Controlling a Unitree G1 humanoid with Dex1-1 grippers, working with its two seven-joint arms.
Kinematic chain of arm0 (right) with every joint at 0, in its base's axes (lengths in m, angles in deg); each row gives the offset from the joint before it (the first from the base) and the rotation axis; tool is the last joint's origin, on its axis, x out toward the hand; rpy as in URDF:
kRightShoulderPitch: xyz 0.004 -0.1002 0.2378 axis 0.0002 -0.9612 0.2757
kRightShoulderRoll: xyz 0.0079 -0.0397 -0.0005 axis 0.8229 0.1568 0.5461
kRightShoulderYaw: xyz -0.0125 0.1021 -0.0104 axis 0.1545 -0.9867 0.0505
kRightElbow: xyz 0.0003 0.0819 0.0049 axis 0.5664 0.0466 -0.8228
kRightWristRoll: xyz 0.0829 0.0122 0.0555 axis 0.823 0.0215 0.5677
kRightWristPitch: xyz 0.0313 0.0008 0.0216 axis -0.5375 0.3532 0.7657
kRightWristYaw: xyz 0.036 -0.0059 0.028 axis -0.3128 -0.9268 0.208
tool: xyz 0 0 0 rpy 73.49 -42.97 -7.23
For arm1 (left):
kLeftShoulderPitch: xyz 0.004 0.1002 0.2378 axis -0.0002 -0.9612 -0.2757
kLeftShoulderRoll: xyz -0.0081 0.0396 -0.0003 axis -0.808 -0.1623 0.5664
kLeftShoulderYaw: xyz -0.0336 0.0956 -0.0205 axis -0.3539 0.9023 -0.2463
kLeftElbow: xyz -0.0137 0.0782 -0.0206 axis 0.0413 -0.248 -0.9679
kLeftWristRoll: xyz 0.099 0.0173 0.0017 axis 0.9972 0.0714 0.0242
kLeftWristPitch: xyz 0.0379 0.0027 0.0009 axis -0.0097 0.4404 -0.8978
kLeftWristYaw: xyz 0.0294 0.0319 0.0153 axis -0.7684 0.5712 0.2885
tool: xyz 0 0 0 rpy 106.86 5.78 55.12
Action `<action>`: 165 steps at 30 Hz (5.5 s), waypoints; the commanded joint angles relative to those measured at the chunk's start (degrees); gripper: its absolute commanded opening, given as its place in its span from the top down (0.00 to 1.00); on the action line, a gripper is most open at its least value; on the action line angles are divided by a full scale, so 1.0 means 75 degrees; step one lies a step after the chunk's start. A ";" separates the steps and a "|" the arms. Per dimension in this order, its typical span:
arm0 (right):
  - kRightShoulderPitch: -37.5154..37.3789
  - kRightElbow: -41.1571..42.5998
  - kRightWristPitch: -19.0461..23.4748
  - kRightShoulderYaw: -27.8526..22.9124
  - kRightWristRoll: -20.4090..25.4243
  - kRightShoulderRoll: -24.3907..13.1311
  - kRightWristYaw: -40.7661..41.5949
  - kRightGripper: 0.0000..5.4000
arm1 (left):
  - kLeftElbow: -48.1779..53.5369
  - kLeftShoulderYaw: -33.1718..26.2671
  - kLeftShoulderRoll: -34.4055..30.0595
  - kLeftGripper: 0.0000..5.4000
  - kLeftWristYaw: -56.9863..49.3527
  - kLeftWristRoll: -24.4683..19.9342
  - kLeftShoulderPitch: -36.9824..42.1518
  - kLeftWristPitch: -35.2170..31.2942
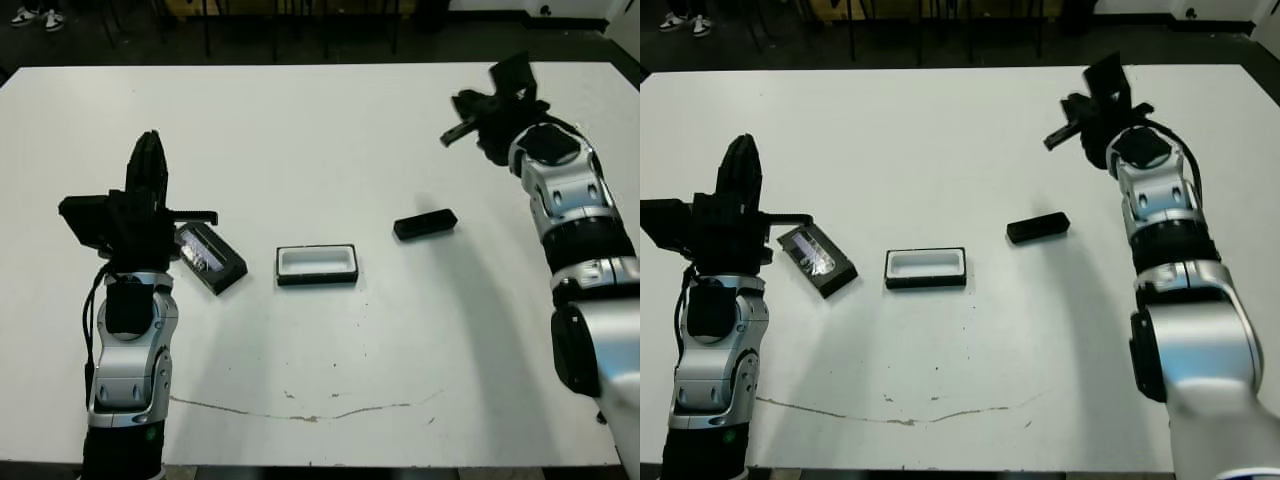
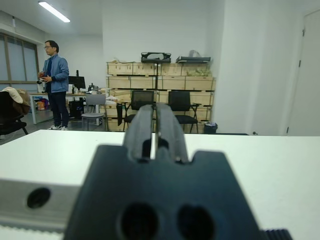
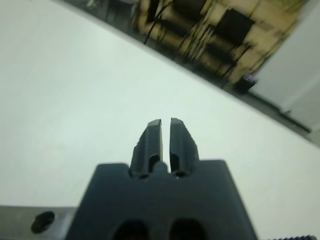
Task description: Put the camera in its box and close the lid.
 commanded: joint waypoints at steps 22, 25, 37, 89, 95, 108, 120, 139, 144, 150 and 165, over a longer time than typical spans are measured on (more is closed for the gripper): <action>-0.0151 -0.1384 -0.0025 0.1137 -0.1223 -0.0291 0.2390 1.00 | -0.0073 0.0017 0.0047 1.00 0.0057 -0.0128 -0.0182 -0.0048; -0.0284 -0.1278 -0.0186 0.1203 -0.1284 -0.0359 0.2532 1.00 | -0.0077 0.0029 0.0020 1.00 0.0037 -0.0091 -0.0173 -0.0031; -0.0909 -0.0516 -0.0535 0.1444 -0.1365 -0.0523 0.3223 1.00 | -0.0037 0.0047 0.0034 1.00 0.0008 -0.0111 -0.0221 -0.0067; -0.4216 0.5585 0.1025 -0.0540 0.0740 -0.1529 0.1579 1.00 | 0.0063 -0.0078 -0.0010 1.00 0.0047 -0.0141 -0.0291 -0.0094; -0.4527 0.6837 0.2020 -0.0934 0.1722 -0.1782 0.2097 1.00 | 0.0042 -0.0057 -0.0034 1.00 0.0041 -0.0110 -0.0274 -0.0096; -0.5160 0.7704 0.2417 -0.0594 0.2273 -0.2207 0.2930 0.79 | 0.0068 -0.0082 -0.0092 1.00 0.0046 -0.0080 -0.0221 -0.0169; -0.5338 0.7046 0.1779 -0.0541 0.2266 -0.1740 0.2608 0.40 | 0.0048 -0.0083 -0.0102 1.00 0.0054 -0.0058 -0.0202 -0.0214; -0.5238 0.6248 0.2035 -0.0259 0.2437 -0.1572 0.2892 0.00 | -0.0022 -0.0132 -0.0109 1.00 0.0128 -0.0132 -0.0219 -0.0162; -0.5304 0.6208 0.2149 -0.0058 0.2313 -0.1540 0.2733 0.00 | -0.0105 -0.0147 -0.0130 1.00 0.0139 -0.0123 -0.0209 -0.0122; -0.5470 0.6092 0.1546 0.0174 0.1860 -0.1456 0.2387 0.00 | -0.0159 -0.0166 -0.0144 1.00 0.0173 -0.0154 -0.0196 -0.0069; -0.5789 0.5646 0.1375 0.0078 0.1918 -0.0728 0.1614 0.19 | -0.0589 -0.0270 -0.0190 1.00 0.0251 -0.0192 0.0045 0.0116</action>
